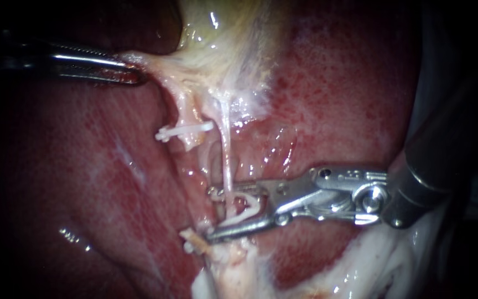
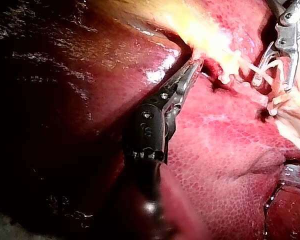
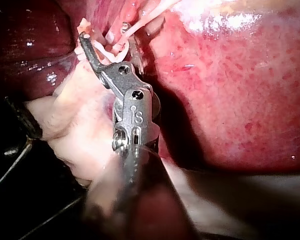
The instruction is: Clipping first clip right tube
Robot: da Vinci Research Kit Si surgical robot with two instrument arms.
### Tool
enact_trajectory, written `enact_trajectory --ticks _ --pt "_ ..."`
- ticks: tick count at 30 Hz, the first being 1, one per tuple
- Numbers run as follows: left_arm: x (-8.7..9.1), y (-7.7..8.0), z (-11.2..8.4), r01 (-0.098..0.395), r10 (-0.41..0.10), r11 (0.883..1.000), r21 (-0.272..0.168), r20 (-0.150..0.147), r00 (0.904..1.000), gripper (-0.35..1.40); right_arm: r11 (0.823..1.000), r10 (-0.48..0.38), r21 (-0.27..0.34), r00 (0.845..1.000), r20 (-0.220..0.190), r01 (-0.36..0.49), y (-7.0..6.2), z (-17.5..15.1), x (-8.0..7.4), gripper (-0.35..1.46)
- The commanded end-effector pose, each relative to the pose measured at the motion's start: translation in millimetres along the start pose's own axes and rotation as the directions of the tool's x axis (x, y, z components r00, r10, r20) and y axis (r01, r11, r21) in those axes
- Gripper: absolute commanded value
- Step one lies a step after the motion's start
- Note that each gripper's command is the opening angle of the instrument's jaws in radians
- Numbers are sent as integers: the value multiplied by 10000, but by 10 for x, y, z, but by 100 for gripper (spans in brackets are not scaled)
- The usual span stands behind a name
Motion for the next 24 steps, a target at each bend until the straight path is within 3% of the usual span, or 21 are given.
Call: enact_trajectory --ticks 1,5,13,21,24 --pt "0 0 0 3 -3 10000 -7 1 10000 -35 9999 92 131 9999 -67 -91 -3 -1 5 49" --pt "-1 -1 0 2 -2 10000 -8 1 10000 -35 9974 448 579 9980 -439 -422 -16 -3 19 49" --pt "-1 -1 0 2 -2 10000 -9 1 10000 -35 9954 604 778 9967 -535 -561 -22 -11 28 41" --pt "-1 -1 0 2 -2 10000 -9 1 10000 -35 9941 578 950 9973 -454 -533 -15 -21 23 8" --pt "-1 -1 0 2 -2 10000 -10 1 10000 -35 9934 559 1028 9976 -418 -513 -14 -23 22 -16"
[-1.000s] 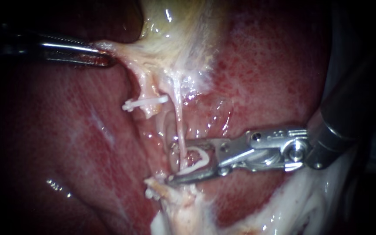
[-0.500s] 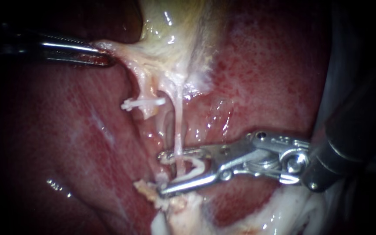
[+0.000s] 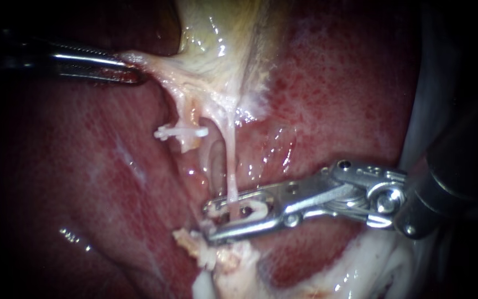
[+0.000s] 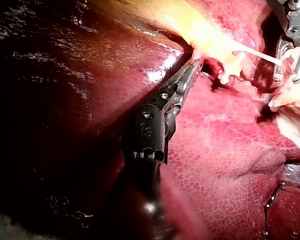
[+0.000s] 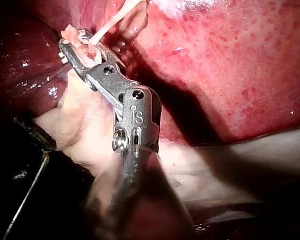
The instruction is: Clipping first clip right tube
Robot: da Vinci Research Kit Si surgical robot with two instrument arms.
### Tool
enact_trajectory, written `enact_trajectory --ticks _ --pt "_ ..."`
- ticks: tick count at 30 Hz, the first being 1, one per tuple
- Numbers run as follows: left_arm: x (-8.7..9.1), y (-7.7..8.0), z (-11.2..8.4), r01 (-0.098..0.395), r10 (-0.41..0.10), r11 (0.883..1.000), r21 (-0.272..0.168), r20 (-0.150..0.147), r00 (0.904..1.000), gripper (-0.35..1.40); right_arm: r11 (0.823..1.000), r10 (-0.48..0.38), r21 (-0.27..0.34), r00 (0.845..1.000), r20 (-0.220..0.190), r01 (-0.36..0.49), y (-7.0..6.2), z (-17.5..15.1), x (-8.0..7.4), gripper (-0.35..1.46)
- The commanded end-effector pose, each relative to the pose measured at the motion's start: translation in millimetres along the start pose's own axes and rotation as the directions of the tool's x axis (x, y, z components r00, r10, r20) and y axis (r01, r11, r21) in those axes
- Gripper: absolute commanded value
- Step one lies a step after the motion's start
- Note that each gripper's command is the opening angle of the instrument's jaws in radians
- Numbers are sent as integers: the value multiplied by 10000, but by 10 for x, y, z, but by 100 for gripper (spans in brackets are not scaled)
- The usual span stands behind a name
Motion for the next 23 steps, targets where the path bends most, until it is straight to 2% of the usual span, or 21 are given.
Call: enact_trajectory --ticks 1,4,6,10,13,23 --pt "0 0 0 1 -1 10000 -1 -1 10000 -35 10000 -7 50 10000 26 7 0 0 -1 -22" --pt "0 -1 0 1 -1 10000 -1 -1 10000 -35 9999 -19 134 10000 66 18 0 0 -1 -35" --pt "0 -1 0 1 -1 10000 -1 -1 10000 -35 9999 -22 159 10000 45 21 0 0 -1 -35" --pt "0 -1 0 1 -1 10000 0 -1 10000 -35 9998 217 -58 9990 382 -215 -1 0 -1 -35" --pt "0 -2 0 2 -2 10000 30 -5 10000 -35 9996 268 23 9986 460 -269 0 1 -1 -35" --pt "1 -3 0 13 -13 10000 28 -5 10000 -35 9995 302 86 9983 498 -306 2 2 -1 -35"
